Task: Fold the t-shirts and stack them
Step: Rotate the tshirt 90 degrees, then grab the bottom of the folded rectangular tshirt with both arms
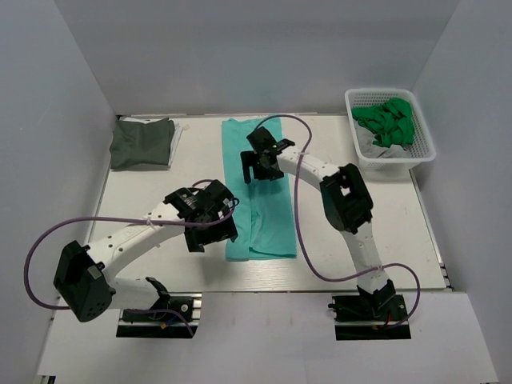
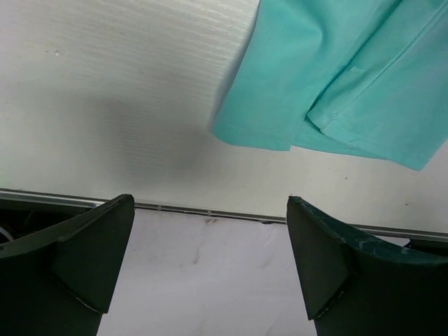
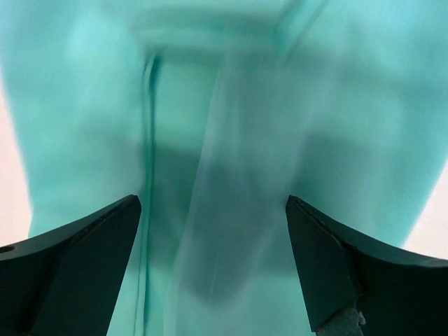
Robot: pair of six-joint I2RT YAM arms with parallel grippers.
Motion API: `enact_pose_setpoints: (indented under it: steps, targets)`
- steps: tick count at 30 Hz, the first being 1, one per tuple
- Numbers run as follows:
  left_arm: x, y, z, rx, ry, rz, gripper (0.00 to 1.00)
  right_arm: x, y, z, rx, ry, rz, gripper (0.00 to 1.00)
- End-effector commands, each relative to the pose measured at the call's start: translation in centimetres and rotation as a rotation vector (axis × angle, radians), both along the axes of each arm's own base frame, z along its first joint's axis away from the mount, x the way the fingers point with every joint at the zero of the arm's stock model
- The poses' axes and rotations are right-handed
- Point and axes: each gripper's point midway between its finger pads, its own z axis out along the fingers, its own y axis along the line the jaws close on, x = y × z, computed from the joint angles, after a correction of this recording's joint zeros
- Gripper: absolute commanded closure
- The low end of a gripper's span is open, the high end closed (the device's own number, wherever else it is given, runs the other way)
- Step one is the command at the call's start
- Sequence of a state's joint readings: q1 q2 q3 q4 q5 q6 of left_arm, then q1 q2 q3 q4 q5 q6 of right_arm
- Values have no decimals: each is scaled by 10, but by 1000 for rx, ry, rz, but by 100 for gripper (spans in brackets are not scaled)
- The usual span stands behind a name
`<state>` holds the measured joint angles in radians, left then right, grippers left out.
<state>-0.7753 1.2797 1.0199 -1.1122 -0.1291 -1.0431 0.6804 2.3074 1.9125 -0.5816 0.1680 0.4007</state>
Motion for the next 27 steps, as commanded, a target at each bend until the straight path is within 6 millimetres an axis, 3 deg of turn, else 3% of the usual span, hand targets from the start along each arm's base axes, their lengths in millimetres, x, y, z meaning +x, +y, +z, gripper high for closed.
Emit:
enact_pose_setpoints:
  steps: [1,2,3,4,6,7,8,9,12,14,15,17,18,27]
  targets:
    - [0,-5,-4,-37,-8,0,0,-18,22,113,221,-152,155,10]
    - [-1,-7,-6,-45,0,-3,0,-27,15,109,220,-137,156,10]
    - [0,-8,-10,-51,-5,-3,0,-26,16,122,246,-173,158,10]
    - [0,-11,-9,-68,-6,-7,0,-46,3,135,262,-177,150,10]
    - [0,-15,-19,-79,3,-11,0,-55,-7,139,278,-180,130,10]
    - [1,-19,-24,-81,16,-14,0,-76,-13,154,331,-167,139,10]
    - [0,-20,-29,-83,30,-16,0,-89,-24,135,307,-120,127,10]
    - [3,-23,-31,-89,23,-16,0,-99,-29,142,326,-118,109,10]
    - [4,-26,-45,-64,58,-27,0,-149,-64,97,276,31,57,10]
    - [9,-33,-43,-67,65,-43,0,-167,-71,93,282,78,59,10]
    - [7,-31,-52,-41,90,-50,0,-187,-86,70,226,157,41,10]
    - [10,-31,-56,-30,102,-41,0,-199,-93,61,207,194,39,10]
    - [11,-29,-58,-18,103,-38,0,-215,-99,43,194,252,49,10]
    - [4,-38,-78,-78,148,-37,0,-248,-111,11,153,401,54,14]
